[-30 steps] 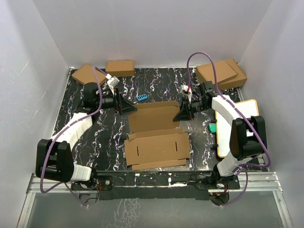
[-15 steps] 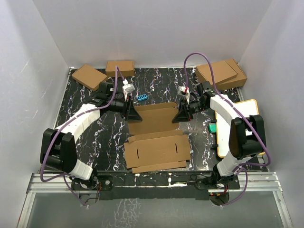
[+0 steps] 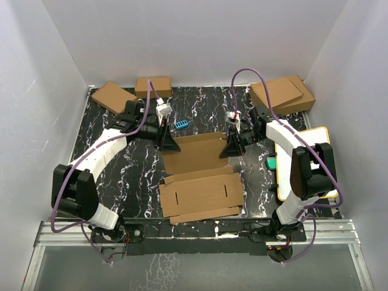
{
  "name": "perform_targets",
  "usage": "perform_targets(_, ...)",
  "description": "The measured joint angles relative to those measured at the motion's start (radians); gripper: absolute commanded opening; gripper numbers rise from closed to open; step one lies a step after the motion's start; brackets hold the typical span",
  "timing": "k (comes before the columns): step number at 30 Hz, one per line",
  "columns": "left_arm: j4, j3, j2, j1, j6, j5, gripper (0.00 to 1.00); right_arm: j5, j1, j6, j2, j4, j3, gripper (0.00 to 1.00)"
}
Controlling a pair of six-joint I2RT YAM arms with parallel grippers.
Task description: Fold the paper box
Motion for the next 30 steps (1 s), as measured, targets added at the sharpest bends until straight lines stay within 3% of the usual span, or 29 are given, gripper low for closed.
perform_targets(11,-0.062,0.023,0.021,0.0,0.043,0.021,0.32,0.0,0.008,-0.008,0.012,-0.016,0.01,0.08)
perform_targets(20,-0.074,0.023,0.021,0.0,0.063,0.023,0.01,0.0,0.01,-0.011,0.02,-0.02,0.015,0.09)
perform_targets(23,-0.08,0.023,0.021,0.0,0.071,0.025,0.0,0.0,0.01,-0.011,0.021,-0.021,0.015,0.12)
perform_targets(25,-0.081,0.023,0.021,0.0,0.079,0.027,0.0,0.0,0.01,-0.011,0.021,-0.024,0.015,0.23)
perform_targets(28,-0.074,0.021,0.016,0.0,0.081,0.021,0.0,-0.001,0.01,-0.007,0.022,-0.03,0.019,0.53)
perform_targets(30,-0.043,0.005,-0.003,0.001,0.066,-0.003,0.0,-0.001,0.01,0.0,0.022,-0.037,0.029,0.66)
